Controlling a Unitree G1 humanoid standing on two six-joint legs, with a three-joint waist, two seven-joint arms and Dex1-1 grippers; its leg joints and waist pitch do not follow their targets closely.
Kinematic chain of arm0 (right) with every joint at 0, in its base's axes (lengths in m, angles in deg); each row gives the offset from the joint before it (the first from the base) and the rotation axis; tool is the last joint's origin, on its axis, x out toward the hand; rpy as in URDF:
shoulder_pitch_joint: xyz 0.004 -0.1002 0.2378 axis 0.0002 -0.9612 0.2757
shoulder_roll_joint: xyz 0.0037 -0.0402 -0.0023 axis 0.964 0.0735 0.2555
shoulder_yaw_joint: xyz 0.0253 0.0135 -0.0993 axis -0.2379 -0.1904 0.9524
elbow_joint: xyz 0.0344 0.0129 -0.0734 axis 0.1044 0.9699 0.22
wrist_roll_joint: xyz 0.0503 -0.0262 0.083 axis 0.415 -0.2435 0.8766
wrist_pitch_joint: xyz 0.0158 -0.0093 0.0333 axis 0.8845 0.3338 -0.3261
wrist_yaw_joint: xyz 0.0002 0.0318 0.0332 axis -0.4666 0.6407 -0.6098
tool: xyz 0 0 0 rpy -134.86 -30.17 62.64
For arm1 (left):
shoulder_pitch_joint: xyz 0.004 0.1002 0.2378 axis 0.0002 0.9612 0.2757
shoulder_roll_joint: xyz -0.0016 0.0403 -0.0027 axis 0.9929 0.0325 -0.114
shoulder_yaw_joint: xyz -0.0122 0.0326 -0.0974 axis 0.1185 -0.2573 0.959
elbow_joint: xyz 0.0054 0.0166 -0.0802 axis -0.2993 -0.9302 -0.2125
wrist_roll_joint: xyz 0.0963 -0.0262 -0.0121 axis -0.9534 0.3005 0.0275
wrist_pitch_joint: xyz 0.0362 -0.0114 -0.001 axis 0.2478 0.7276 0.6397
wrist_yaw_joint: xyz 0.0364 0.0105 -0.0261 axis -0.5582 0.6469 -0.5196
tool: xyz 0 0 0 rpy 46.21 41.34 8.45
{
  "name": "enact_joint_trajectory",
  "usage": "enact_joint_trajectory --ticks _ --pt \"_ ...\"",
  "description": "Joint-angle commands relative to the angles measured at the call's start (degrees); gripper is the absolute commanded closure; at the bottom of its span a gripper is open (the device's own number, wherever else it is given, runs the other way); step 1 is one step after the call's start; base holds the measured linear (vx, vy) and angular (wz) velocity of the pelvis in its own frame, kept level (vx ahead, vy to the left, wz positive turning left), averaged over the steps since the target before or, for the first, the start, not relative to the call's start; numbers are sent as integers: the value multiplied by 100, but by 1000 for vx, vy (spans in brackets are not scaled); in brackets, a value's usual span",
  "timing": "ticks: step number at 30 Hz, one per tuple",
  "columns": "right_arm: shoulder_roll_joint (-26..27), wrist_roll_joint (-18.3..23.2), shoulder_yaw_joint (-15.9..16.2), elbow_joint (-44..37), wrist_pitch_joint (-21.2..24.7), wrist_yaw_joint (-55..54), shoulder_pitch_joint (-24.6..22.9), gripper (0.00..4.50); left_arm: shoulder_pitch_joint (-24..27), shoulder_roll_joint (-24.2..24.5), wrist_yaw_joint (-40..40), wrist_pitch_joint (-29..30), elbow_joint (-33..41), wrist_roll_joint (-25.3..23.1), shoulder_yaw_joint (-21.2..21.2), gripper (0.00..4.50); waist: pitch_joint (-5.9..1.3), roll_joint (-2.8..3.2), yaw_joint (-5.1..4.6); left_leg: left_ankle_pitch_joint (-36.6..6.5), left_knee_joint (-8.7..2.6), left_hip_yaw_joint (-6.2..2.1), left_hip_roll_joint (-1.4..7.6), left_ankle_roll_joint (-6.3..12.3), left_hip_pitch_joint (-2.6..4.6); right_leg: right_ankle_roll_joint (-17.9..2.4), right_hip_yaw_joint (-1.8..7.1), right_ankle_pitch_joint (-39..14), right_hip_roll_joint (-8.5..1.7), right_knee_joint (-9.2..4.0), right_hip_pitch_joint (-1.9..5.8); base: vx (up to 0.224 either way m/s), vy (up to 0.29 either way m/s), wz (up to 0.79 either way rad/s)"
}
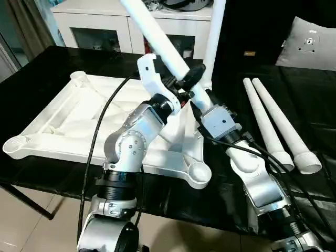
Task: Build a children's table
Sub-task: Pick table leg
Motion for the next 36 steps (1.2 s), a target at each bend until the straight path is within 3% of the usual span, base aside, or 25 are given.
enact_joint_trajectory --ticks 1,2,4,5,9,13,16,17,20,21,23,26,27,32,34,36 --pt "-1 13 -45 -2 8 -3 78 266 -89 -253 -207 16 -37 -32 218 257 -409 -111 -29 -819 -322 -99 236 326 96 -1033 239 -429 -377 -434 263 0 0 0" --pt "4 6 -50 -1 15 1 83 266 -102 -208 -263 -36 -65 -76 208 257 -409 -115 -29 -818 -322 -99 235 327 96 -1029 241 -420 -378 -435 264 0 0 0" --pt "15 35 -62 4 2 18 74 266 -97 655 303 -533 -109 -1339 -874 257 -409 -114 -24 -823 -339 -122 242 376 94 -928 240 -495 -373 -463 253 0 0 0" --pt "15 35 -62 4 2 18 74 266 -97 655 303 -533 -109 -1339 -874 257 -417 -94 -18 -843 -338 -124 256 362 104 -835 251 -607 -399 -444 245 0 0 0" --pt "29 124 -64 27 -40 95 43 266 -33 1101 695 -742 -196 -1800 -1294 263 -422 -80 -24 -784 -346 -116 259 232 108 -968 251 -282 -393 -413 255 0 0 0" --pt "60 258 -74 92 -119 188 -25 266 52 1488 974 -1075 -276 -2182 -1577 263 -415 -66 -37 -867 -354 -110 255 195 110 -1023 250 -328 -400 -414 257 0 0 0" --pt "108 389 -58 242 -164 274 -84 266 144 1445 1159 -1271 -151 -1997 -1441 263 -414 -70 -54 -935 -362 -111 258 159 105 -1066 252 -373 -410 -417 264 0 0 0" --pt "143 448 -28 370 -177 321 -110 266 239 1246 1369 -1277 105 -1591 -1265 263 -416 -70 -59 -922 -360 -107 264 149 107 -1114 251 -325 -417 -411 266 0 0 0" --pt "193 553 -33 431 -161 352 -134 266 350 1018 1472 -1137 361 -1145 -1110 263 -407 -73 -89 -955 -361 -103 259 185 96 -1201 247 -294 -411 -417 273 0 0 0" --pt "238 629 -68 455 -152 329 -144 266 473 790 1506 -918 576 -686 -964 263 -409 -76 -100 -973 -356 -89 265 185 108 -1251 251 -305 -417 -399 271 0 0 0" --pt "264 694 -95 469 -139 301 -128 266 582 622 1491 -838 666 -369 -869 263 -400 -81 -107 -992 -357 -98 256 237 94 -1251 243 -385 -409 -427 270 0 0 0" --pt "257 711 -92 465 -130 309 -101 266 654 569 1412 -874 623 -298 -857 263 -388 -65 -123 -1121 -371 -105 260 232 108 -1154 245 -670 -399 -456 251 0 0 0" --pt "249 712 -82 428 -108 325 -76 266 631 654 1305 -945 459 -477 -904 263 -387 -71 -129 -1148 -379 -108 265 207 107 -1124 247 -698 -395 -457 249 0 0 0" --pt "269 773 -93 395 -69 418 -56 266 522 767 1172 -993 215 -770 -831 263 -396 -63 -136 -1090 -380 -113 260 180 100 -1079 251 -537 -397 -444 259 0 0 0" --pt "358 1031 -166 331 -13 645 -61 210 432 815 1128 -935 160 -927 -702 263 -397 -65 -145 -1077 -375 -108 254 232 101 -1085 254 -480 -394 -445 263 0 0 0" --pt "388 1258 -194 235 80 858 -74 210 335 875 1044 -900 120 -983 -605 263 -404 -38 -133 -1041 -374 -120 268 243 103 -1115 252 -436 -412 -436 263 0 0 0"
